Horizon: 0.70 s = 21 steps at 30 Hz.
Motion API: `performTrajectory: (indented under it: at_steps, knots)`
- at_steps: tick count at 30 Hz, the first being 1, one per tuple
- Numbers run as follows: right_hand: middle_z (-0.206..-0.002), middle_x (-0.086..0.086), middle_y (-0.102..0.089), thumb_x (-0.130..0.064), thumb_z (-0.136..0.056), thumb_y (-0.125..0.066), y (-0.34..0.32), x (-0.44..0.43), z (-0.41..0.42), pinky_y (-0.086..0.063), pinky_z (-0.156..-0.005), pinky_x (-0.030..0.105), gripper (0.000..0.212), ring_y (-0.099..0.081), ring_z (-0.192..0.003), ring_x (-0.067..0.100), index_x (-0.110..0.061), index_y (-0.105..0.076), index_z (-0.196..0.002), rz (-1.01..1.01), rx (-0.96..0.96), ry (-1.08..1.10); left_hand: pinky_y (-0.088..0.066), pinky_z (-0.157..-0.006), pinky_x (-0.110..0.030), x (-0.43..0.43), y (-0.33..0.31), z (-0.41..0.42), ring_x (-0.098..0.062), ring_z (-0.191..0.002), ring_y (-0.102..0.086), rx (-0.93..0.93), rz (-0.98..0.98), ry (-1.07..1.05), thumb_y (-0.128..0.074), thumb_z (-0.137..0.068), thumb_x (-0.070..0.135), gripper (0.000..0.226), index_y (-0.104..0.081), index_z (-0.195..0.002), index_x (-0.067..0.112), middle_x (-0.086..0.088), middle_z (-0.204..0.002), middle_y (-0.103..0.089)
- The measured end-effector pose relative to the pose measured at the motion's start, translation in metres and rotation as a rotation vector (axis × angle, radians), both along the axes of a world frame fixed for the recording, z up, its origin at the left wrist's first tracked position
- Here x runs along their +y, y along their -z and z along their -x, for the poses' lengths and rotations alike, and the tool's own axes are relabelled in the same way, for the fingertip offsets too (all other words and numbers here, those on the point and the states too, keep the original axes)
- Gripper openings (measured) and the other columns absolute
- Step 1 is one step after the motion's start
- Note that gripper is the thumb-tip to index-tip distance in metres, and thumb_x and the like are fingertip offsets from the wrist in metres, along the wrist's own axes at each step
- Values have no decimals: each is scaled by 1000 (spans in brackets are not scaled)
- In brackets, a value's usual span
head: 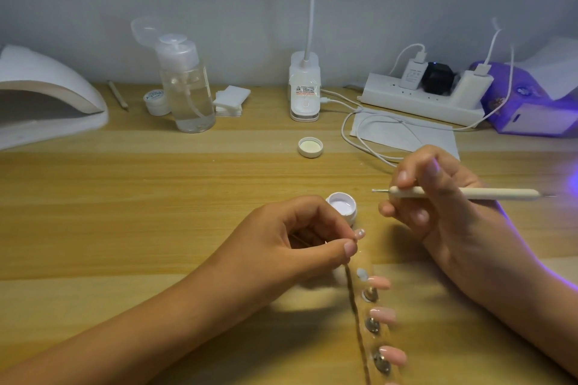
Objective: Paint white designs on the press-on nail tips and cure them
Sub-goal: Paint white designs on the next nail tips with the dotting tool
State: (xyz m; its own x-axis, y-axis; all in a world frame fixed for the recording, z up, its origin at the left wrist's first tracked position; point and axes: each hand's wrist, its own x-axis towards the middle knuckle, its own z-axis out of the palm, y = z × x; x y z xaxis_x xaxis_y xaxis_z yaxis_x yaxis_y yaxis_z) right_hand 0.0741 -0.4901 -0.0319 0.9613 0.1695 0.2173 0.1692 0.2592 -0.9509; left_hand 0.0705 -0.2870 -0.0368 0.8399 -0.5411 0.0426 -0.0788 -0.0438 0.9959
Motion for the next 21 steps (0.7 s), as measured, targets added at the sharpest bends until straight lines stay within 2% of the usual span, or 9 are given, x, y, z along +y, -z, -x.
performTrajectory:
  at_steps: [2, 5, 8, 10, 13, 16, 21]
  knots:
    - [-74, -8, -62, -54, -66, -80, -1, -1, 0, -52, -74, 21, 35, -55, -65, 3, -24, -70, -81, 65, -8, 63, -46, -57, -14, 0, 0, 0, -1, -62, -58, -8, 3, -4, -73, -81, 14, 11, -71, -80, 24, 8, -71, -68]
    - [-89, -7, -70, -42, -72, -79, -2, -2, 2, -50, -74, 17, 24, -61, -80, 3, -25, -74, -87, 229, -57, 160, -48, -56, -17, 0, 0, 0, -4, -64, -59, -4, 4, -19, -73, -79, 19, 6, -70, -79, 25, 6, -73, -69]
    - [-85, -8, -72, -28, -79, -72, -2, 4, 5, -47, -69, 10, 10, -60, -75, -2, -21, -74, -86, 333, -98, 231, -48, -56, -17, 0, 1, 0, -4, -64, -59, 5, 8, -21, -72, -78, 20, 5, -69, -79, 23, 6, -73, -69]
    - [-84, -8, -71, -23, -79, -67, -2, 8, 7, -45, -66, 8, 12, -59, -72, -3, -19, -73, -89, 367, -121, 222, -46, -58, -14, 0, 0, 0, -1, -63, -58, -1, 26, -25, -72, -78, 17, 7, -69, -78, 24, 9, -71, -68]
    - [-87, -9, -69, -21, -82, -63, -2, 8, 8, -44, -65, 8, 16, -57, -72, 0, -20, -72, -95, 450, -156, 188, -45, -59, -12, 1, -2, -2, -1, -63, -58, -9, 80, -81, -73, -75, 19, 10, -69, -77, 28, 10, -69, -67]
    - [-89, -14, -70, -21, -86, -60, 0, 7, 6, -45, -71, 9, 16, -59, -77, 0, -23, -72, -96, 464, -162, 174, -46, -58, -13, 3, -4, -5, -3, -62, -59, 52, 173, -159, -74, -74, 22, 11, -68, -76, 31, 7, -69, -68]
    - [-79, -16, -66, -34, -86, -58, 5, 7, 1, -44, -70, 7, 15, -60, -77, -1, -27, -70, -91, 510, -118, 144, -46, -58, -12, 3, -5, -4, -2, -64, -61, 86, 195, -201, -70, -75, 22, 10, -70, -78, 32, 8, -72, -69]
